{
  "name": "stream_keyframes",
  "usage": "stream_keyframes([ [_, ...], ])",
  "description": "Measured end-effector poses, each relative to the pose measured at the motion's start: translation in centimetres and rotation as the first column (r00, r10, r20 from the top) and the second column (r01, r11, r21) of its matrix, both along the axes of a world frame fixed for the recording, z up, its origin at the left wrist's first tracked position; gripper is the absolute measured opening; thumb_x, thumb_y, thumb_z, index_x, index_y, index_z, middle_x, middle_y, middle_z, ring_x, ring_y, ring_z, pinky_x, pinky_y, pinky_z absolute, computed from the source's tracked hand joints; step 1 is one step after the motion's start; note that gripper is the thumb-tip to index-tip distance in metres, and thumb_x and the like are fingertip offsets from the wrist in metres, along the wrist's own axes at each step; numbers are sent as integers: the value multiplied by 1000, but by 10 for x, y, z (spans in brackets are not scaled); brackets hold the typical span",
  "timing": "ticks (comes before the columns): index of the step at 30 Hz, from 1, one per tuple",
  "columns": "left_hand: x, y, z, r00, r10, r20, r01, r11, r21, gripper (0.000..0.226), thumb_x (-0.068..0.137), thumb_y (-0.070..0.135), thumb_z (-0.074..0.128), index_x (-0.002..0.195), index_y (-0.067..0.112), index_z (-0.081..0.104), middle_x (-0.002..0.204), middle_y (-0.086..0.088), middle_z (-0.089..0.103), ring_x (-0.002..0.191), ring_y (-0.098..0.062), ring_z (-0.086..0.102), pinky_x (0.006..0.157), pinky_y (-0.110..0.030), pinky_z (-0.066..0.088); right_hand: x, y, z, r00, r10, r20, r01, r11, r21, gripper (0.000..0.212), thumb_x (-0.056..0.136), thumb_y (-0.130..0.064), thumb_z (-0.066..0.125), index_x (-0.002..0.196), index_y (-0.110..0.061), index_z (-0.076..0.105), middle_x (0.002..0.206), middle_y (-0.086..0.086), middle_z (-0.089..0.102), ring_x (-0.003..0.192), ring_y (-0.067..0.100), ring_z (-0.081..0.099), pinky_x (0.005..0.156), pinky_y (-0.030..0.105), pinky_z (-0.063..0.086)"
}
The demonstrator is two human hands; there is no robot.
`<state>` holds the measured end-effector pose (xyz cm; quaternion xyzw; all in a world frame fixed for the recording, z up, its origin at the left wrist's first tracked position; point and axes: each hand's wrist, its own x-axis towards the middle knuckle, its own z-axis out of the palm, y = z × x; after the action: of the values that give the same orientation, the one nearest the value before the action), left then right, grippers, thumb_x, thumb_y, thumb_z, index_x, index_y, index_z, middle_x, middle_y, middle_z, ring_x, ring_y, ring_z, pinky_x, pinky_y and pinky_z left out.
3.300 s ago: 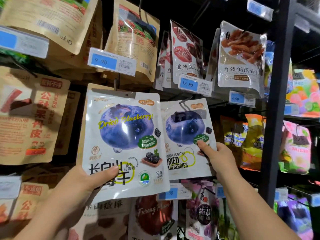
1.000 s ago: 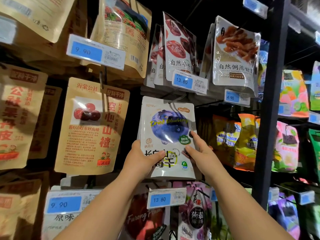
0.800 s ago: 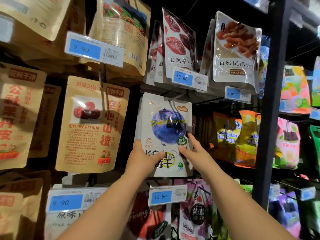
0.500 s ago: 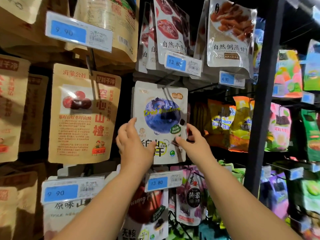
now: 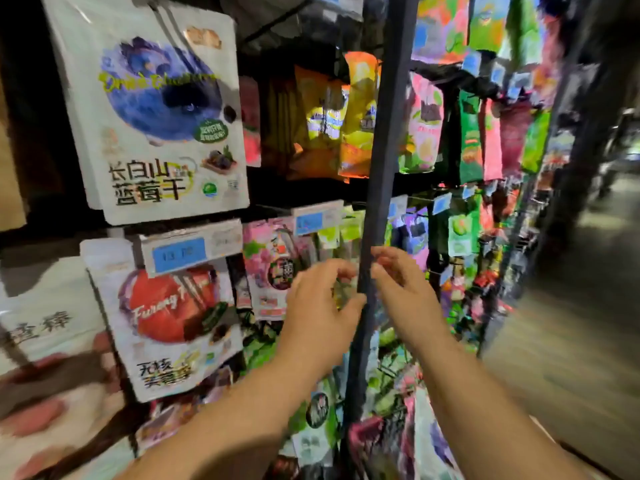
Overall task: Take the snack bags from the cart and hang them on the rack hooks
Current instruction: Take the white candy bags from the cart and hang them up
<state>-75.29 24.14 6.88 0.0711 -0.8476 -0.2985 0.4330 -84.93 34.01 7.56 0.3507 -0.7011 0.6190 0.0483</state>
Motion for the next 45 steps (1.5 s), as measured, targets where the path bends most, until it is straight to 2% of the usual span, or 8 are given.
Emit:
stream_keyframes([
  [4, -34, 44, -72, 915, -282, 289, 220, 948, 228, 19, 84, 16, 68, 98, 25, 58, 78, 15, 50, 72, -3, 46, 74, -22, 42, -18, 69, -73, 970, -183, 159, 166, 979, 117, 18, 99, -19, 53, 105, -36, 56, 106, -7, 59, 93, 10, 57, 81, 28, 46],
  [8, -45, 101, -159, 628, -530, 570, 391, 848, 358, 22, 87, 0, 55, 90, 22, 52, 71, 9, 48, 58, 4, 51, 56, -7, 35, -7, 148, -154, 871, -424, 248, 336, 883, 327, 15, 99, -22, 53, 112, -28, 56, 111, -3, 60, 88, -5, 57, 71, 12, 42],
  [12, -48, 139, -234, 475, -465, 747, 436, 862, 259, 12, 93, 2, 51, 84, 11, 51, 63, -2, 45, 37, -4, 43, 47, -16, 44, 16, 215, -211, 739, -624, 252, 425, 723, 545, 15, 98, -29, 53, 112, -35, 53, 122, 0, 56, 100, 11, 58, 87, 32, 48],
  [17, -30, 156, -277, 287, -411, 866, 578, 795, 185, 16, 91, 46, 54, 90, 32, 46, 89, 10, 53, 79, -10, 49, 78, -23, 45, 42, 270, -239, 664, -732, 153, 430, 542, 722, 24, 95, -26, 55, 118, -21, 60, 114, -2, 56, 104, 17, 57, 88, 31, 46],
  [22, -31, 153, -289, 161, -463, 872, 642, 720, 264, 30, 95, 40, 54, 110, 16, 43, 78, 9, 40, 66, -5, 40, 58, -13, 33, 57, 285, -237, 686, -726, -39, 426, 357, 831, 18, 86, -30, 61, 98, -18, 64, 100, -1, 60, 95, 20, 56, 77, 33, 44],
  [31, -45, 151, -296, 63, -464, 884, 579, 738, 346, 23, 93, 46, 53, 93, 26, 42, 90, 4, 54, 84, -12, 52, 79, -27, 42, 51, 287, -248, 572, -815, -90, 409, 188, 893, 67, 80, -71, 52, 129, -25, 51, 135, 0, 48, 127, 21, 42, 105, 37, 35],
  [39, -45, 149, -296, 35, -551, 834, 559, 702, 441, 24, 91, 43, 57, 98, 21, 50, 81, 6, 49, 72, -7, 44, 68, -19, 38, 15, 329, -258, 90, -994, 53, 387, 84, 918, 113, 66, -83, 58, 150, -15, 24, 153, 19, 29, 140, 39, 27, 112, 51, 28],
  [45, -42, 143, -293, -22, -521, 853, 616, 665, 422, 27, 90, 43, 59, 106, 25, 48, 85, 7, 49, 72, -7, 45, 73, -26, 42, 12, 347, -268, -19, -993, 119, 586, 85, 806, 99, 61, -66, 78, 137, -16, 39, 131, 16, 56, 120, 39, 51, 99, 51, 43],
])
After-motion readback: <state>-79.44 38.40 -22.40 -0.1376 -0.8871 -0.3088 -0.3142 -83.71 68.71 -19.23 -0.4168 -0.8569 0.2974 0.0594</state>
